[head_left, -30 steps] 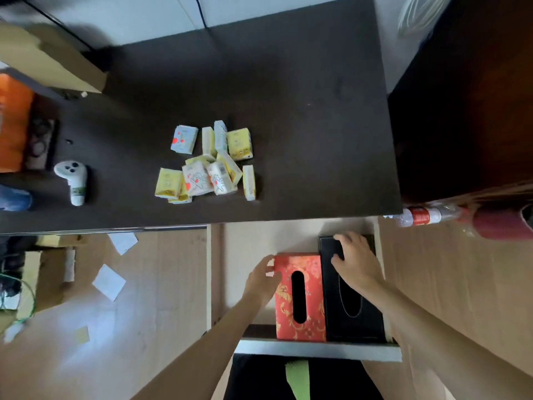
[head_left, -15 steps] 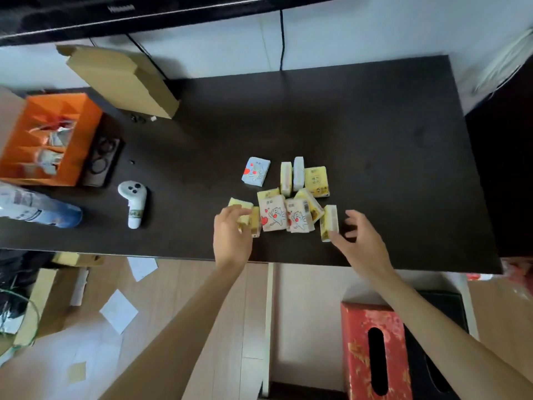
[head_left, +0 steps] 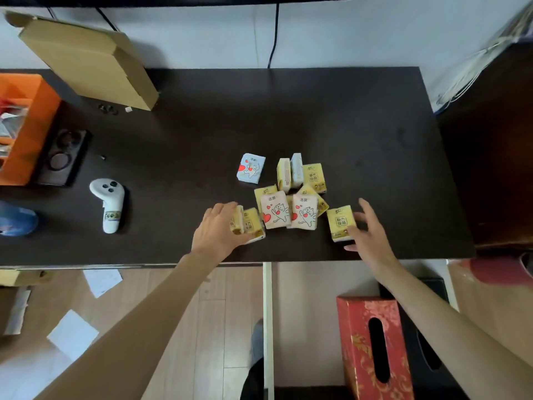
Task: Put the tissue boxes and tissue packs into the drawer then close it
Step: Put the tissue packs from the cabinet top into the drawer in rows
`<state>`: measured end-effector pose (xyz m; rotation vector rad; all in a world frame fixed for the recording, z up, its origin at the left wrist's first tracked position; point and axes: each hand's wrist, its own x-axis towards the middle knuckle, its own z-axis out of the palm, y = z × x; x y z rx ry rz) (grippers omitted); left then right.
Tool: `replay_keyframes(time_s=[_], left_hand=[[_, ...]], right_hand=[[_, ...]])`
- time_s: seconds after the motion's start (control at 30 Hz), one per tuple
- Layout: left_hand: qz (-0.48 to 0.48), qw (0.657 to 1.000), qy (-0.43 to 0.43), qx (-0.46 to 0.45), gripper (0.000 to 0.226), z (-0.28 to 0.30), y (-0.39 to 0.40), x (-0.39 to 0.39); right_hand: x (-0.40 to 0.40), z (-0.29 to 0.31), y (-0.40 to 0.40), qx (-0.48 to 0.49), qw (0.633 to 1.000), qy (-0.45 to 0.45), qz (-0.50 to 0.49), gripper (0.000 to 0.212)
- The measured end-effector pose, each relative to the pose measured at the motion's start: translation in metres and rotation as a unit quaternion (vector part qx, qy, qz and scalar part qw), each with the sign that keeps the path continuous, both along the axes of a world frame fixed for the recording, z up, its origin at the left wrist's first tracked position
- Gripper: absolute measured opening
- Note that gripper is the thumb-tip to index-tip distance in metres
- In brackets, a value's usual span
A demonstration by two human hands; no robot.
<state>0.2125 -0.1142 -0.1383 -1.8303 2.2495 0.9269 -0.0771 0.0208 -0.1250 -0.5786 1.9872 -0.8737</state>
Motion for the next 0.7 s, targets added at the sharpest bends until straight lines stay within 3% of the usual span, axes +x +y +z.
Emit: replay_keyframes(time_s=[0.2,0.3,0.37,0.47,0.6,0.7], left_hand=[[-0.035,0.99,0.046,-0.13,0.085,0.036,0.071,0.008],[-0.114,0.985,0.066,-0.113,0.085,0.028,0.136,-0.004],[-0.178,0.979,0.054,-0.078,0.083,0.005,0.167,-0.016],[-0.255,0.964,0.011,-0.072,0.082,-0.038,0.18,-0.035],[-0.315,0.94,-0.007,-0.13,0.081,-0.091,0.169,-0.055],[-0.359,0.915,-0.065,-0.172,0.083,-0.119,0.161,-0.063]], right_hand=[[0.017,0.022,0.056,-0.025,0.998,-0.02,0.045,0.062],[0.032,0.012,0.105,0.019,0.985,-0.095,0.143,0.064],[0.037,-0.004,0.128,0.063,0.968,-0.085,0.228,0.063],[0.031,-0.03,0.135,0.078,0.951,0.002,0.298,0.06],[0.021,-0.064,0.12,0.038,0.942,0.139,0.303,0.053],[0.019,-0.094,0.109,0.025,0.91,0.241,0.336,0.051]])
